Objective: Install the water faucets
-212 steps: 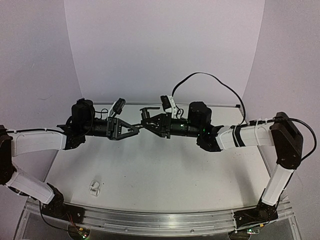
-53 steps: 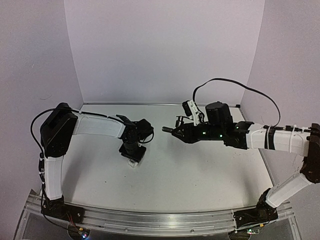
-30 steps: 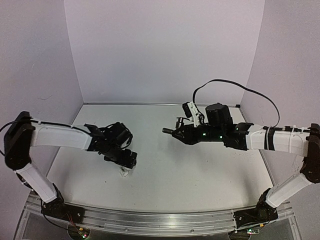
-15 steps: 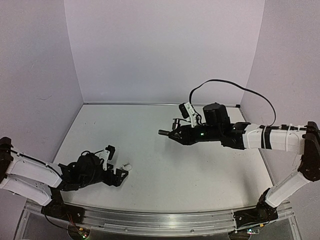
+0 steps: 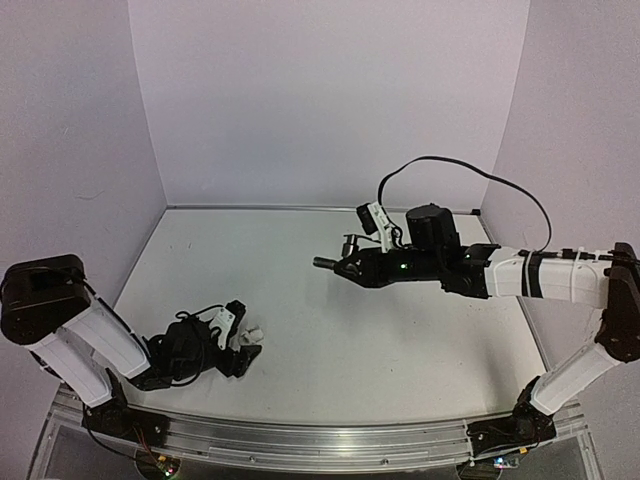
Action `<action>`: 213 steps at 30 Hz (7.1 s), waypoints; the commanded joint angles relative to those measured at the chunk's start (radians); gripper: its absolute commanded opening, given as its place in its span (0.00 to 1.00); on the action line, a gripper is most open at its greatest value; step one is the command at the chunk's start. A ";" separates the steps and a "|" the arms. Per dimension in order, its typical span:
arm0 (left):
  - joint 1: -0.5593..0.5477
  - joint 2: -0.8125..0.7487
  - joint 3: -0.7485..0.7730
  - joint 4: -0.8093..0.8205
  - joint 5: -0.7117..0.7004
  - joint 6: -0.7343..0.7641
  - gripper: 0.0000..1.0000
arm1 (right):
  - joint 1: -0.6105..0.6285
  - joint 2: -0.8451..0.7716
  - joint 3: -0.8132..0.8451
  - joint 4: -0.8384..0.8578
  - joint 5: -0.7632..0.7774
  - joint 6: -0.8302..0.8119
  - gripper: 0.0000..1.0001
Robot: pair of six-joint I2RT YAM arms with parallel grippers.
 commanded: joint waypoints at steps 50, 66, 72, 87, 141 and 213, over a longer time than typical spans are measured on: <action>-0.026 0.282 1.105 -2.030 0.204 -0.382 0.61 | 0.001 -0.096 -0.070 0.131 0.000 0.005 0.00; -0.017 0.130 1.111 -2.033 0.198 -0.625 0.92 | 0.001 -0.078 -0.067 0.153 -0.006 0.016 0.00; 0.143 -0.031 1.014 -1.994 0.248 -0.940 1.00 | 0.001 -0.069 -0.065 0.167 -0.017 0.024 0.00; 0.324 -0.318 0.587 -1.603 0.613 -1.679 0.99 | 0.002 -0.122 -0.096 0.170 -0.034 0.028 0.00; 0.177 -0.045 0.588 -1.405 0.510 -1.899 0.46 | 0.002 -0.177 -0.118 0.159 -0.001 0.024 0.00; 0.458 -0.219 0.945 -1.199 1.657 0.424 0.00 | 0.180 0.007 0.415 -0.220 -0.168 -0.801 0.00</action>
